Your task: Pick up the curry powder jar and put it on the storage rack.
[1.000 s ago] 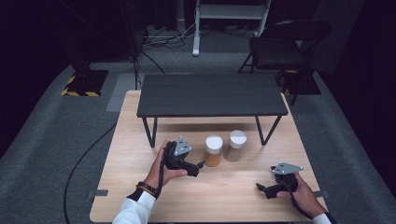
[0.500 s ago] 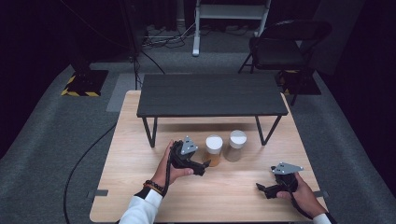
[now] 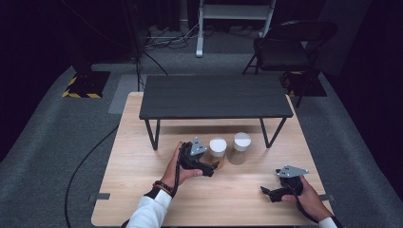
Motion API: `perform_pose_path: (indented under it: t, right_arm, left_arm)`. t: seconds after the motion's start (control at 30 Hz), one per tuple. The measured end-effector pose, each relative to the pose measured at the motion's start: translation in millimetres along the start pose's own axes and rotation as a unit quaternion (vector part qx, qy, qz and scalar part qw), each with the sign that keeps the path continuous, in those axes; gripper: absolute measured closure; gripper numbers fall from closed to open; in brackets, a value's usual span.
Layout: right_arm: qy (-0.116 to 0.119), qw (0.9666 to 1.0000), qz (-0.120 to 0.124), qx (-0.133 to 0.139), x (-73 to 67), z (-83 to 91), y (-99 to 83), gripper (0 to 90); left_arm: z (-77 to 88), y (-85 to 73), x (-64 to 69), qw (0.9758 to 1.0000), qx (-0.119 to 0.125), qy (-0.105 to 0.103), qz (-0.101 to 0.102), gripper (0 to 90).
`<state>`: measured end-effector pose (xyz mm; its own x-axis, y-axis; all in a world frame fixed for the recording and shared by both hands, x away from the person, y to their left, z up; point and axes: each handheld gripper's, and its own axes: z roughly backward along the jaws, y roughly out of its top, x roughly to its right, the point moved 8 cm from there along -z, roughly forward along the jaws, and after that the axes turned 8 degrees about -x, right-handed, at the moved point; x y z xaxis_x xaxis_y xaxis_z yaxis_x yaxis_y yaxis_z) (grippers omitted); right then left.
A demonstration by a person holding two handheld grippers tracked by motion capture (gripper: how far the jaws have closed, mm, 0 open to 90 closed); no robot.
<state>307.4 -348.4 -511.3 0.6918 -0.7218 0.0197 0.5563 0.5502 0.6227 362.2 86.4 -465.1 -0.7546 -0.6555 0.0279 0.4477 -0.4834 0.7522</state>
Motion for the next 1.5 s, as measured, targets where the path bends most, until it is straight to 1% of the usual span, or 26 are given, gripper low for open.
perform_pose_path:
  t: [0.07, 0.13, 0.4, 0.67, 0.77, 0.83, 0.87, 0.9, 0.97, 1.0, 1.1, 1.13, 1.2, 1.33, 1.4, 1.43, 1.47, 1.5]
  right_arm:
    - [0.000, 1.0000, 0.000, 0.000, 0.0, 0.0, 0.0, 0.0]
    - [0.000, 1.0000, 0.000, 0.000, 0.0, 0.0, 0.0, 0.0]
    - [0.000, 1.0000, 0.001, 0.000, 0.2, 0.0, 0.1, 0.0]
    - [0.001, 1.0000, 0.001, 0.000, 0.4, -0.1, 0.1, 0.0]
    - [0.001, 1.0000, 0.001, 0.000, 0.3, -0.1, 0.2, 0.0]
    - [0.001, 1.0000, 0.001, 0.000, 0.4, -0.1, 0.1, 0.0]
    - [0.001, 1.0000, 0.001, 0.000, 0.4, -0.1, 0.2, 0.0]
    - [0.001, 1.0000, 0.001, 0.000, 0.3, -0.1, 0.2, 0.0]
    - [0.001, 1.0000, 0.001, 0.000, 0.3, -0.1, 0.2, 0.0]
    - [0.001, 1.0000, 0.002, 0.000, 0.5, -0.2, 0.3, 0.0]
    - [0.001, 1.0000, 0.002, 0.000, 0.5, -0.3, 0.3, 0.0]
    - [0.001, 1.0000, 0.002, 0.000, 0.5, -0.3, 0.3, 0.0]
    - [0.002, 1.0000, 0.002, 0.000, 0.5, -0.3, 0.3, 0.0]
    - [0.002, 1.0000, 0.002, 0.000, 0.6, -0.3, 0.4, 0.0]
    - [0.002, 1.0000, 0.002, 0.000, 0.6, -0.3, 0.4, 0.0]
    - [0.002, 1.0000, 0.002, 0.000, 0.6, -0.3, 0.4, 0.0]
    - [0.002, 1.0000, 0.002, 0.000, 0.5, -0.3, 0.4, 0.0]
    - [0.002, 1.0000, 0.002, 0.000, 0.6, -0.3, 0.4, 0.0]
  left_arm:
    - [-2.8, 0.6, -0.5, 1.0000, 0.000, -0.005, 0.003, 1.6]
    - [-5.1, 1.4, -0.6, 1.0000, 0.001, -0.006, 0.004, 1.8]
    - [-16.2, 6.5, -1.6, 1.0000, -0.001, -0.009, 0.000, 1.9]
    - [-23.9, 10.1, -2.1, 0.9999, 0.008, -0.011, 0.001, 3.1]
    - [-26.9, 9.4, -0.8, 0.9999, 0.014, -0.009, 0.001, 3.8]
    - [-28.3, 8.5, -0.9, 0.9997, 0.020, -0.013, 0.002, 4.7]
    - [-28.4, 7.8, -1.0, 0.9996, 0.027, -0.014, -0.001, 5.1]
    - [-28.6, 6.8, -1.2, 0.9992, 0.035, -0.016, 0.001, 6.1]
    - [-28.6, 6.3, -1.3, 0.9989, 0.045, -0.014, 0.003, 6.3]
    - [-28.6, 5.8, -1.3, 0.9985, 0.053, -0.013, 0.003, 8.6]
    - [-29.2, 4.8, -2.7, 0.9975, 0.068, -0.015, 0.007, 9.7]
    - [-29.8, 4.7, -3.1, 0.9973, 0.071, -0.018, 0.006, 11.6]
    - [-31.8, 4.7, -3.0, 0.9971, 0.073, -0.020, -0.001, 12.4]
    - [-35.4, 3.1, -2.6, 0.9962, 0.085, -0.021, -0.004, 20.6]
    - [-37.2, 2.5, -3.8, 0.9958, 0.086, -0.029, -0.003, 25.5]
    - [-37.6, 2.4, -4.4, 0.9958, 0.086, -0.032, -0.005, 25.5]
    - [-37.4, 2.7, -5.0, 0.9956, 0.086, -0.036, -0.012, 28.5]
    - [-37.2, 3.1, -4.2, 0.9954, 0.087, -0.035, -0.017, 31.4]
